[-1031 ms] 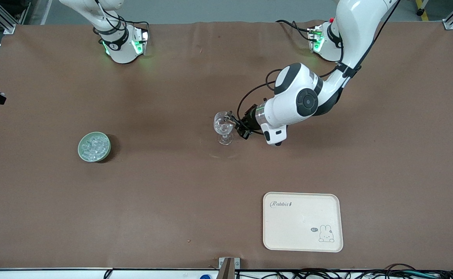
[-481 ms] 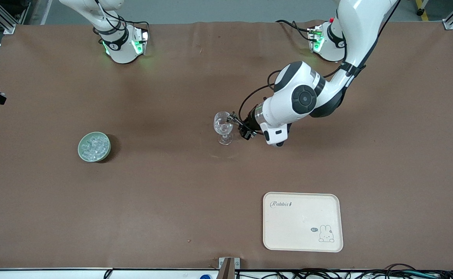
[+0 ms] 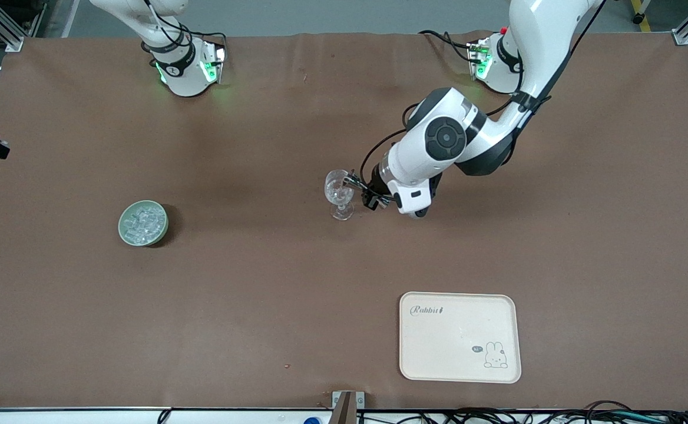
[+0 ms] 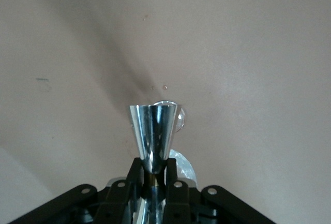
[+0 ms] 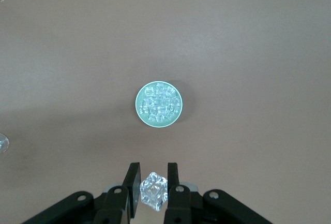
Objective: Pour wine and add ice with both arms
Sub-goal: 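Tilt the jigger over the wine glass with the left gripper to pour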
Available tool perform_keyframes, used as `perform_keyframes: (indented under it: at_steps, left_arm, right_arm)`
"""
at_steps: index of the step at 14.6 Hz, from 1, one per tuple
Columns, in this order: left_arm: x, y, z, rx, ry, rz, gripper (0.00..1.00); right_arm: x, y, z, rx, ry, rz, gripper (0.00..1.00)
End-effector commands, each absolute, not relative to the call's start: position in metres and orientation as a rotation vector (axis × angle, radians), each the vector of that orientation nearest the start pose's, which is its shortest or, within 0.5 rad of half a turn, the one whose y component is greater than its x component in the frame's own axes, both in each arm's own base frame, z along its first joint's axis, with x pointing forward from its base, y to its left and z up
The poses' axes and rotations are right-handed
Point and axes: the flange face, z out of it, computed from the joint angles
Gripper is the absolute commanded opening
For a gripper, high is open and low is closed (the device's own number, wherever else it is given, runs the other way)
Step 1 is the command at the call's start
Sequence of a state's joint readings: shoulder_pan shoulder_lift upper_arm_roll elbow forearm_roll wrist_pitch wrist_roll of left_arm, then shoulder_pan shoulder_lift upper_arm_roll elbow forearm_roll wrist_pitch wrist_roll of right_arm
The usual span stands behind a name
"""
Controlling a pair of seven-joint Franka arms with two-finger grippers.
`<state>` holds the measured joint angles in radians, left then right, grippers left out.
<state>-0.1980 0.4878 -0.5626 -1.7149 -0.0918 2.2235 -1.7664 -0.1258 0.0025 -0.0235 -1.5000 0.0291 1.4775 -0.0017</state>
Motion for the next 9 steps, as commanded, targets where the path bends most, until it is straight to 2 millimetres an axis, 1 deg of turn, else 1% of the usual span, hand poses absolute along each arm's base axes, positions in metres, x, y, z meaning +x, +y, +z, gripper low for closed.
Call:
perform_keyframes:
  at_steps: [1,2,3,5,6,7,8,9]
  left_arm:
    - [0.519,-0.438,0.358,-2.763,-1.763,0.478,0.00]
    - [0.520,-0.437,0.362,-2.768,-1.766,0.483,0.00]
    - [0.516,-0.440,0.364,-2.768,-1.769,0.512,0.00]
    - [0.514,-0.441,0.365,-2.763,-1.782,0.603,0.00]
    - [0.513,-0.440,0.370,-2.788,-1.762,0.628,0.00]
    - [0.513,-0.435,0.370,-2.800,-1.754,0.669,0.00]
    - [0.521,-0.423,0.371,-2.800,-1.782,0.728,0.00]
    - [0.525,-0.412,0.375,-2.808,-1.806,0.791,0.00]
  right_arm:
    - [0.540,-0.077,0.649,-3.079,0.244,0.039,0.01]
    - [0.540,-0.077,0.649,-3.081,0.245,0.040,0.01]
    - [0.540,-0.077,0.649,-3.081,0.245,0.040,0.01]
    - [0.540,-0.077,0.649,-3.081,0.244,0.042,0.01]
    - [0.539,-0.076,0.648,-3.080,0.242,0.051,0.01]
    - [0.539,-0.076,0.648,-3.080,0.241,0.061,0.01]
    - [0.538,-0.076,0.647,-3.079,0.241,0.075,0.01]
    - [0.536,-0.075,0.647,-3.078,0.241,0.091,0.01]
